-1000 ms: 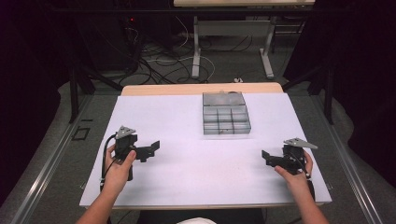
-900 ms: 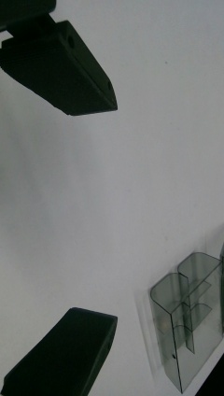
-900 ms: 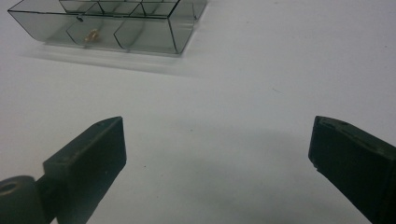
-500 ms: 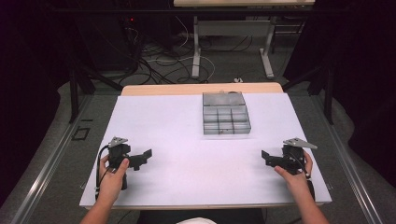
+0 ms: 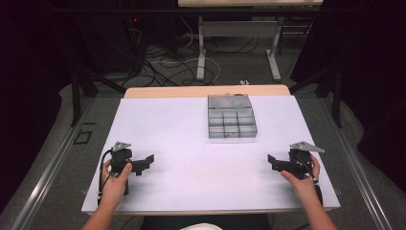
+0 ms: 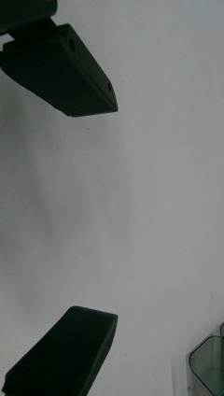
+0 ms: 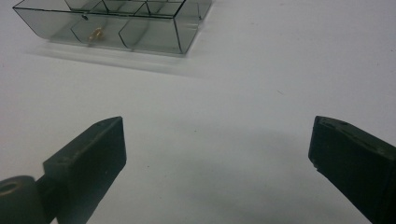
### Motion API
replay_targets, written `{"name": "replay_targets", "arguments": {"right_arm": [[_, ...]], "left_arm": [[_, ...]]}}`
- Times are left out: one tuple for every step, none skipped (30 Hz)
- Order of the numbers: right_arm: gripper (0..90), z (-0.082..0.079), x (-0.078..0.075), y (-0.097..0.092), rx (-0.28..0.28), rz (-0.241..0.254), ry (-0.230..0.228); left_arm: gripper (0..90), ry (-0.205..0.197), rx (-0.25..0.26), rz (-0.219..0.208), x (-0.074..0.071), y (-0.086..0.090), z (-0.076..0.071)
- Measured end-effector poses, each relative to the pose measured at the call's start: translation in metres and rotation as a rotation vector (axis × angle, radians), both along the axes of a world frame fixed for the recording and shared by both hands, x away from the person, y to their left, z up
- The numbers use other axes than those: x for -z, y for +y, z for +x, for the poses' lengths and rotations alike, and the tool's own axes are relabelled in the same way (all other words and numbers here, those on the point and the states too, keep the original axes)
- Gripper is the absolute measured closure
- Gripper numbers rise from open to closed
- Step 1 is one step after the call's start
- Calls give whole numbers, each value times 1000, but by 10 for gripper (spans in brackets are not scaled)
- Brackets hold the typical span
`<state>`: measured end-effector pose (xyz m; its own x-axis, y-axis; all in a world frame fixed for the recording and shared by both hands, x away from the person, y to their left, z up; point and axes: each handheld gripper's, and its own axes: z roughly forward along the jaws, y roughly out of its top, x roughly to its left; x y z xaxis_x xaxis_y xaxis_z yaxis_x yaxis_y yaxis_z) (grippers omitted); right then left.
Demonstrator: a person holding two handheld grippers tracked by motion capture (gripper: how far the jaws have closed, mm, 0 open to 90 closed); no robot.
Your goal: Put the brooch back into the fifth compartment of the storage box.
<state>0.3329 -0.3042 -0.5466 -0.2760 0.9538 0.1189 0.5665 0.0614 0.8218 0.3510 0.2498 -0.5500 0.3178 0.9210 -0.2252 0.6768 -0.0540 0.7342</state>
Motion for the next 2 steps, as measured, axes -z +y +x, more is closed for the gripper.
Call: {"name": "replay_targets", "arguments": {"right_arm": [[37, 0, 0, -1, -3, -4, -2], [37, 1, 1, -1, -2, -6, 1]], "left_arm": [[17, 1, 0, 2, 0, 0, 0], [17, 1, 0, 3, 0, 0, 0]]}}
